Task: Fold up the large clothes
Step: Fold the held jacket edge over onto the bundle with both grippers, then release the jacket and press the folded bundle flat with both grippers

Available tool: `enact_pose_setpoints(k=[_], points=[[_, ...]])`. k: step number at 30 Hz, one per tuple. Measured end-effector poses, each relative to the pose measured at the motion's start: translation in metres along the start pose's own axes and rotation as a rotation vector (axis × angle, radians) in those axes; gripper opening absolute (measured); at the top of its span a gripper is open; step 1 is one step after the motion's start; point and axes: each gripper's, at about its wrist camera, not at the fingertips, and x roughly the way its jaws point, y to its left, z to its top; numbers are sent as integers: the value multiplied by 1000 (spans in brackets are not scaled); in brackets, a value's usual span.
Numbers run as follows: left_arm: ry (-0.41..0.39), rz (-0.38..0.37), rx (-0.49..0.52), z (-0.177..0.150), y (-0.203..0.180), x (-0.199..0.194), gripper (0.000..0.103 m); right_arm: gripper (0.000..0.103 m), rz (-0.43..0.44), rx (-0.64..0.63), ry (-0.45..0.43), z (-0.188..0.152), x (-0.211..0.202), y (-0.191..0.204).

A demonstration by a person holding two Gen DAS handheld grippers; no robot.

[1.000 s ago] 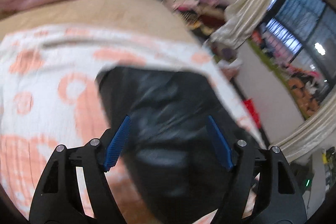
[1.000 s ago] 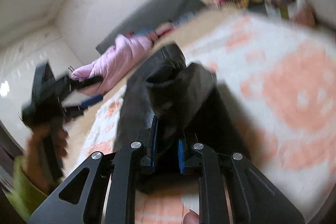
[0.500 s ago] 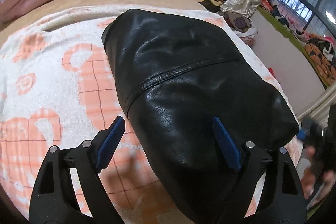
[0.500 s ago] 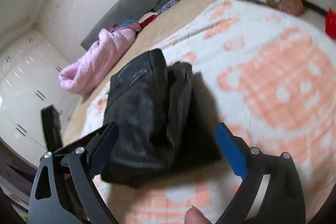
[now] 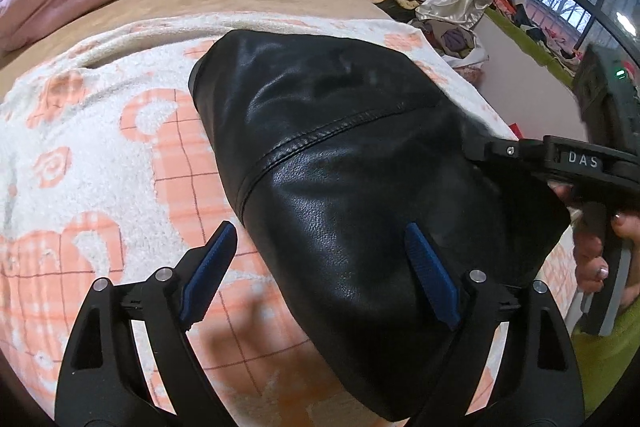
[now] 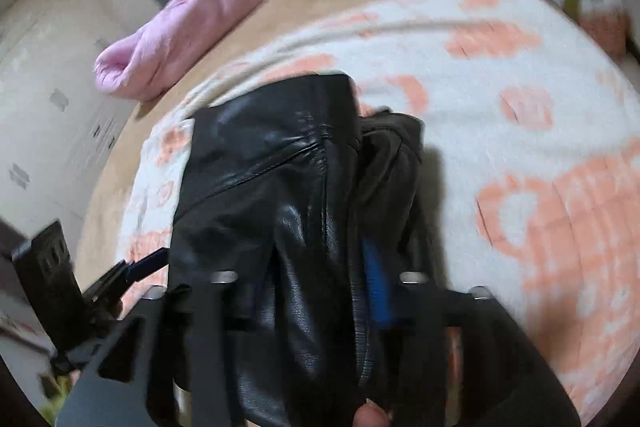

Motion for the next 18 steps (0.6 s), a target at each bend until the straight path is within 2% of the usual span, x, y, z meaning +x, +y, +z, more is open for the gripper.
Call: enact_pose_setpoints(k=[1,4,5,7,9,11,14,15,18], points=[[-4,0,-2,0,1,-2,79,25,5,-38,-19,-1,-3,9],[-34,-8,-40,3,10,-13,84,25,195,-66,-107,-5,-26,28],[-38,-15,-50,3,12,-14,86,24,204,-86,-142,-9,-31,28],[-6,-15,-51,2,13,-9,86,24,163,-65,-130,-15,-24,13],[27,-18,-41,-2,10,0,86,24,133,4,-84,-25,-7,-20],[54,-59,-55,-9,7,9,89,26,127,41,-66,-37,1,-44],[68,-76,-68,-14,-1,16,91,35,155,90,-73,-50,11,-66],[77,-86,-73,-16,-4,18,92,44,147,105,-75,-54,15,-70],[101,-96,-69,-18,-12,24,92,53,133,123,-75,-58,9,-65]])
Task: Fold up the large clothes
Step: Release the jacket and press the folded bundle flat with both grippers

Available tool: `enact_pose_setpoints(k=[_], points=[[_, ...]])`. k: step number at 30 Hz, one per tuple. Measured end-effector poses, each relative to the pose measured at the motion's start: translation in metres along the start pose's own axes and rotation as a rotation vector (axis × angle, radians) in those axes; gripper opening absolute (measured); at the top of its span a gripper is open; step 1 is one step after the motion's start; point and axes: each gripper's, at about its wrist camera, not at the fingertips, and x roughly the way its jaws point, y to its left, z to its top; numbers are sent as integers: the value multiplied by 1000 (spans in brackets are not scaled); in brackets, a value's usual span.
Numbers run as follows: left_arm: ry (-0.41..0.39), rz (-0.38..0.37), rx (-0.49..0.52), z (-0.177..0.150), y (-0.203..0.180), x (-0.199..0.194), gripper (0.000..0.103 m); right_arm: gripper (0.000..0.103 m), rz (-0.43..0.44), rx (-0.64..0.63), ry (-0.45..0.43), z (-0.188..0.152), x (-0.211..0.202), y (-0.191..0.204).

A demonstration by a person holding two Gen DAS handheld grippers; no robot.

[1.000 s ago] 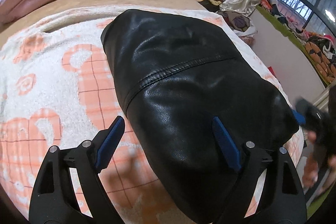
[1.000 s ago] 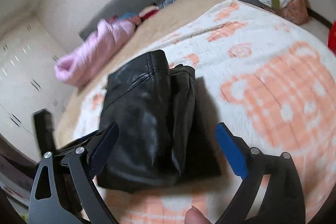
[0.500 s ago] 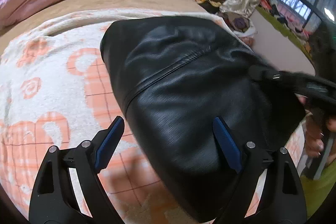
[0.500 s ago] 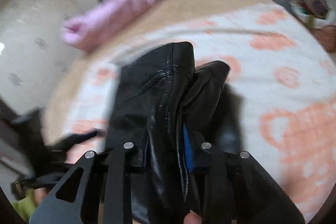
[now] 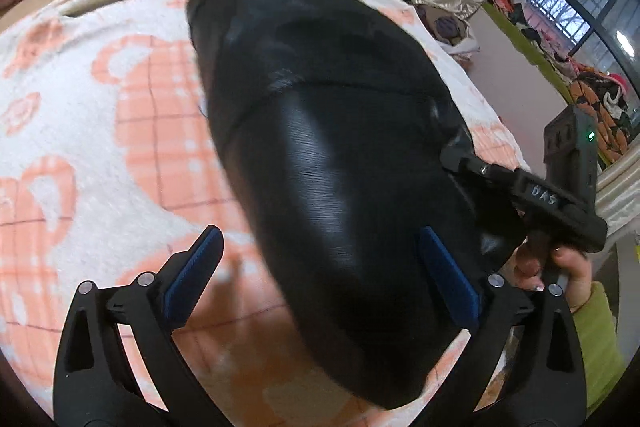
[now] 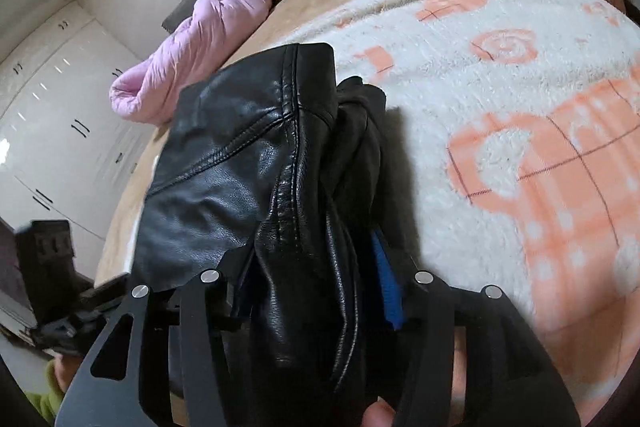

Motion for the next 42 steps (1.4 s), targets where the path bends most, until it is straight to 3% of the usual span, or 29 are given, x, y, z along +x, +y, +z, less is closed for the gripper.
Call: enact_pose_setpoints(k=[1,2,3,6,8,12,15,20,24,31,33,42], points=[[1,1,10,0,-3,1,92,58,-5,-8,-4,0,-5,4],[1,2,20,-1,-5,1,92,74,-30,-29,-2,-1,-12,11],[0,4,27,0,-7,1,92,83,-51,-52,-3,-3,-19,13],[-1,1,20,0,-5,0,92,86,-39,-70,31,-10,-30,13],[-3,2,18,-1,-5,1,92,85,-21,-42,71,-18,-34,6],[5,-13,10,-4,-1,0,92,61,32,25,99,-25,-30,-10],[11,-9,18,-5,-1,1,92,48,66,99,105,-34,-16,-16],[3,6,27,-4,4,-4,92,42,55,139,67,-45,-27,4],[-12,30,12,-7,14,-11,93,42,87,165,41,-66,-30,19],[-4,17,20,-14,13,-11,93,59,-16,132,-40,-75,-32,21],[-6,11,11,-13,14,-11,93,72,-63,103,-49,-76,-35,25],[-18,4,3,-17,17,-18,93,82,-152,59,-83,-90,-48,34]])
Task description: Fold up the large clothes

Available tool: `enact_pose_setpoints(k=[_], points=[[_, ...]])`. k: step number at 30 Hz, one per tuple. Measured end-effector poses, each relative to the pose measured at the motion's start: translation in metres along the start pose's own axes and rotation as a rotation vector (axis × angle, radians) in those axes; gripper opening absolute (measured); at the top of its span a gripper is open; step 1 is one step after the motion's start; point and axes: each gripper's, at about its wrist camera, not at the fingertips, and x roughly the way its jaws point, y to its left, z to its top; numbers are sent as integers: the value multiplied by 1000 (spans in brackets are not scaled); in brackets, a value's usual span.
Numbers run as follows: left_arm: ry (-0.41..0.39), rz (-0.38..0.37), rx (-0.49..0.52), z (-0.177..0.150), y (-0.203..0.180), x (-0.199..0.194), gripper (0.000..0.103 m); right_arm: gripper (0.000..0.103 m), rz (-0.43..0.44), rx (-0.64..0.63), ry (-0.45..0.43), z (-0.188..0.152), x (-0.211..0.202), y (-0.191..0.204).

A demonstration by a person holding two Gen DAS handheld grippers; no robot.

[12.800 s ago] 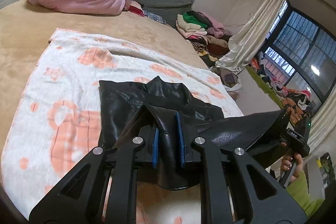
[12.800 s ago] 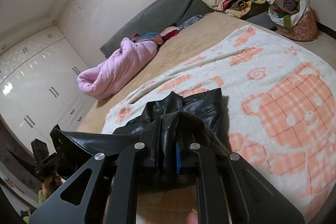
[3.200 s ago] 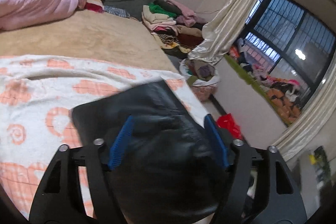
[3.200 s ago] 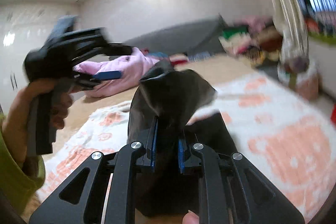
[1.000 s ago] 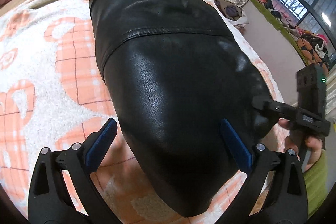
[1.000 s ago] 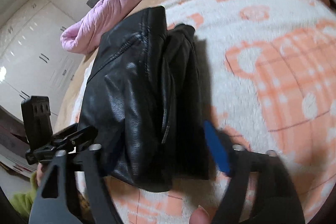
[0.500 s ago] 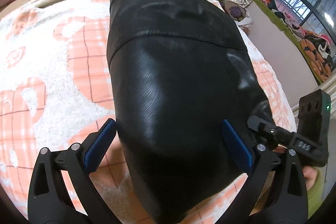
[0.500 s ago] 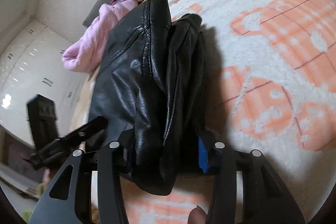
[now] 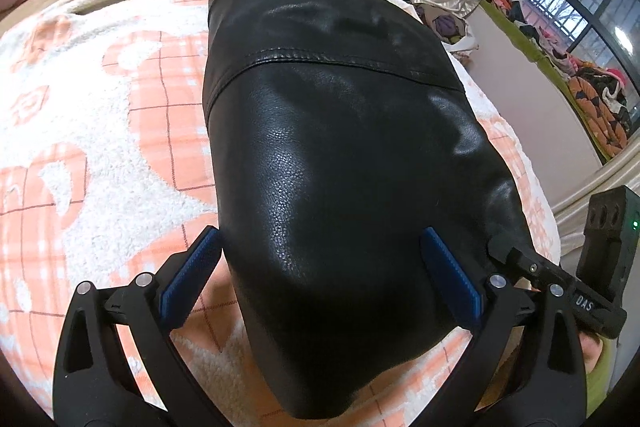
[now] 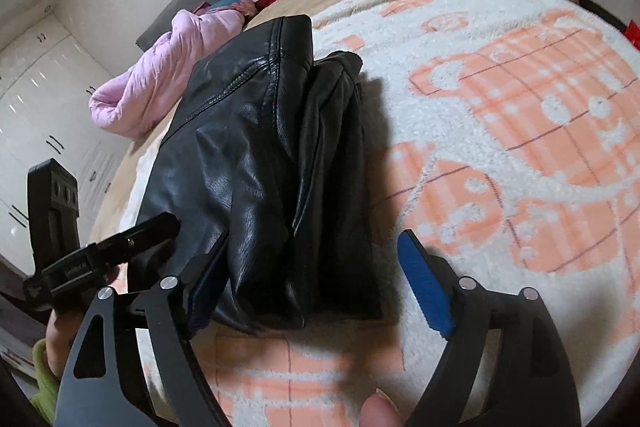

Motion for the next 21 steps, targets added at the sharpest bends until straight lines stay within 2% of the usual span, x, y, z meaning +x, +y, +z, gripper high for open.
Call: enact_pose_setpoints(k=[9,21], points=[[-15,9,7,-3,1,-12,93,90,-92,-68,-50,-9,-15,14],[-46,29,13,-7,-7,-31,93,98,-135,-105,-108,-15,-44,25]])
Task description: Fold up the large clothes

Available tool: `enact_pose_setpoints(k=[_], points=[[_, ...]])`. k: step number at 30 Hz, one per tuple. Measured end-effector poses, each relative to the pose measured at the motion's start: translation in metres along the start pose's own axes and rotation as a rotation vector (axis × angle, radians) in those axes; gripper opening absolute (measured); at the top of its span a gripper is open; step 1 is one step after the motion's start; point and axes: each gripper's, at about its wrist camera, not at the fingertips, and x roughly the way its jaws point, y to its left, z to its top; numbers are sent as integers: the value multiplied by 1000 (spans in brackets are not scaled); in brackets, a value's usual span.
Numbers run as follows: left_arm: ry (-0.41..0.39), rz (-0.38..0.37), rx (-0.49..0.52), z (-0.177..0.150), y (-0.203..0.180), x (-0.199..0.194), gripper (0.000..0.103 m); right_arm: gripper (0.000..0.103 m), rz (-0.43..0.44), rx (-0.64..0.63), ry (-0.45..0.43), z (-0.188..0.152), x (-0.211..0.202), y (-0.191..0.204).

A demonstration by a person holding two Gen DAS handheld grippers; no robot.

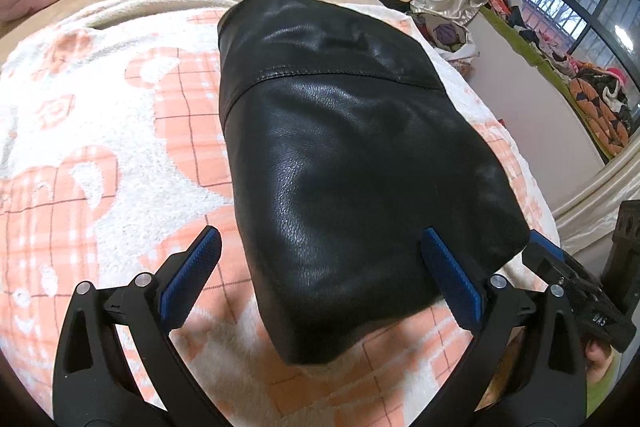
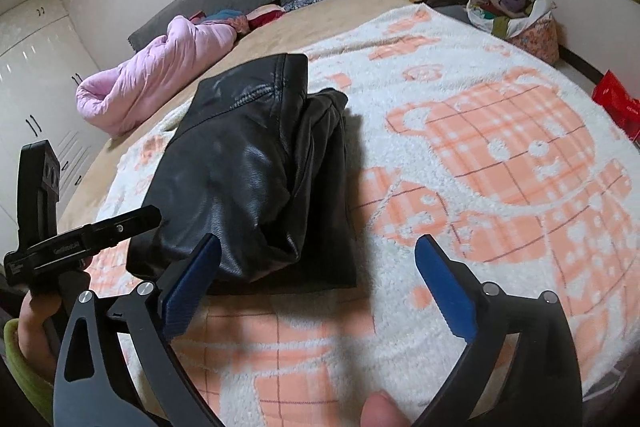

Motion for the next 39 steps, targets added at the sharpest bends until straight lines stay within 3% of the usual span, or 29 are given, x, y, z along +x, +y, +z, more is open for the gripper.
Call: enact_pose_setpoints(k=[11,20,28,39], points=[[-63,8,27,-22,-7,-37,94,99,-35,-53,-73,-19,-38,15],[-114,41,19,-65,-10,-60,94,99,-65,-124,-126,-55,-61,32],[-137,85,53,-89,-17,-69,94,99,-82,-169,-123,-84,-66,42],[-145,101,58,-102,-17,-72,94,99,-108,-187,-116,-92,-62,43]])
